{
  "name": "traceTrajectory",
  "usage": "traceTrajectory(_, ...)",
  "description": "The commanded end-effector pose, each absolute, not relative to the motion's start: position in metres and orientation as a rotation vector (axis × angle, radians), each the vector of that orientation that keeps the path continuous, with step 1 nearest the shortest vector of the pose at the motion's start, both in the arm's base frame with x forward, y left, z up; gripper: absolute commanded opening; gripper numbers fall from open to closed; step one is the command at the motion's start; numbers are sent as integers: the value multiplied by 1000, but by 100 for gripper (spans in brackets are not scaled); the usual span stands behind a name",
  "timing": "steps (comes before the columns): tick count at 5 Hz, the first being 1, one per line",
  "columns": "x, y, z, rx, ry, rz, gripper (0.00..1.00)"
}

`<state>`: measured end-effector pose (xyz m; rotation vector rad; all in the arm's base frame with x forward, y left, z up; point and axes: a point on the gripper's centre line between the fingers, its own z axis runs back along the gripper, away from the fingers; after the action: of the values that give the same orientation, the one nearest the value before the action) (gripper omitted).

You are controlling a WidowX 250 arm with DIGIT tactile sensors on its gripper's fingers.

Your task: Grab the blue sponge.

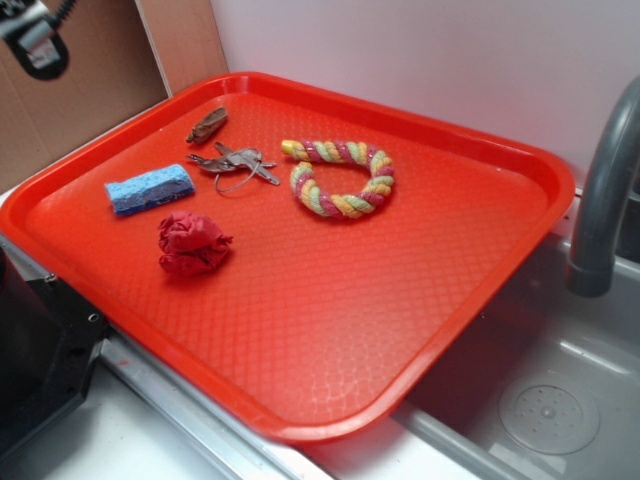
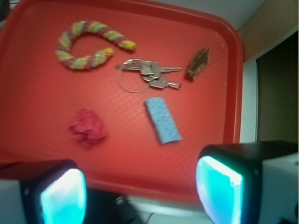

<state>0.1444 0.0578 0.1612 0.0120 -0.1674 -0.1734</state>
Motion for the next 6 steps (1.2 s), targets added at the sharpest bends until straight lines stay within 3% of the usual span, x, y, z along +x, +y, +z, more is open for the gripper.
traceTrajectory(1,176,87,115,73,-137,-244,100)
traceTrajectory(5,183,83,28,99,38,-367,100)
traceTrajectory(6,182,81,23,111,34,-367,13)
